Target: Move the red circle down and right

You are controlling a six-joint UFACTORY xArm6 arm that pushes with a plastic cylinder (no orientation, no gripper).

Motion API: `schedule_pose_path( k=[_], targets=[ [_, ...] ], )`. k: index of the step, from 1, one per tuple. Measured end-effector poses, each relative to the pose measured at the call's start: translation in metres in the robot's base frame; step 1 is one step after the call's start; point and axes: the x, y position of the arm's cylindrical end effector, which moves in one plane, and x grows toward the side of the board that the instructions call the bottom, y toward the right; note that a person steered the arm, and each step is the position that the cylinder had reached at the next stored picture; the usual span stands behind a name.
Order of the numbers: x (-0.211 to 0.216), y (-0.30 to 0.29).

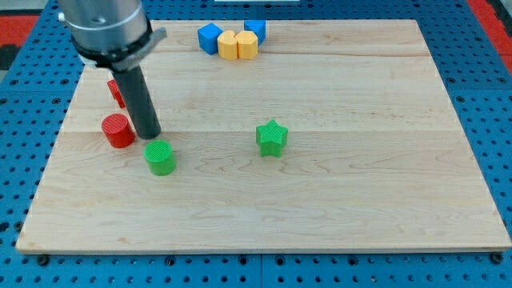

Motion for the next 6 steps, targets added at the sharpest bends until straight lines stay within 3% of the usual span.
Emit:
schedule_pose_path(
  k=[1,3,4,5,6],
  targets=[
    [-0.008,-0.011],
    [0.051,-0.068],
    [-0.008,-0.06],
    [0.005,-0.13],
    [0.04,-0.114]
  ],
)
